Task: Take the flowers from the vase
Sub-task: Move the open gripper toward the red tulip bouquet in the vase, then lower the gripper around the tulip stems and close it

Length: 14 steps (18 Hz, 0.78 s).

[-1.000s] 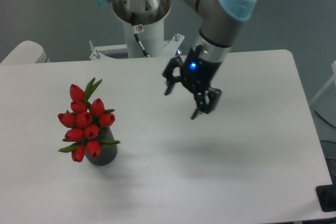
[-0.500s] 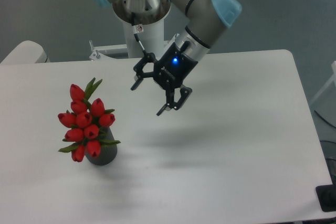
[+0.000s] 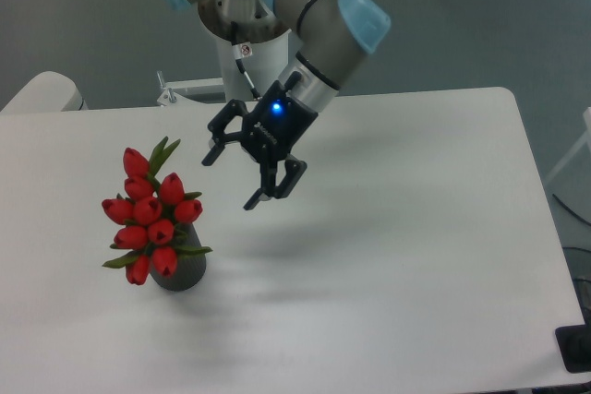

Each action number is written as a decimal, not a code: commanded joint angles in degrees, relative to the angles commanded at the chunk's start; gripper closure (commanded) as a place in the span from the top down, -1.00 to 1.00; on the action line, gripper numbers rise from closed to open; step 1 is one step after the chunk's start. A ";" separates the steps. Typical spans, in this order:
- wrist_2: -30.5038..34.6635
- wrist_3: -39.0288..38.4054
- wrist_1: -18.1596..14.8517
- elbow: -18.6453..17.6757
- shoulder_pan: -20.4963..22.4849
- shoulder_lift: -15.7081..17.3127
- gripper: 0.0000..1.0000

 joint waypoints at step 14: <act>0.18 -9.93 8.44 1.67 -4.92 -4.83 1.00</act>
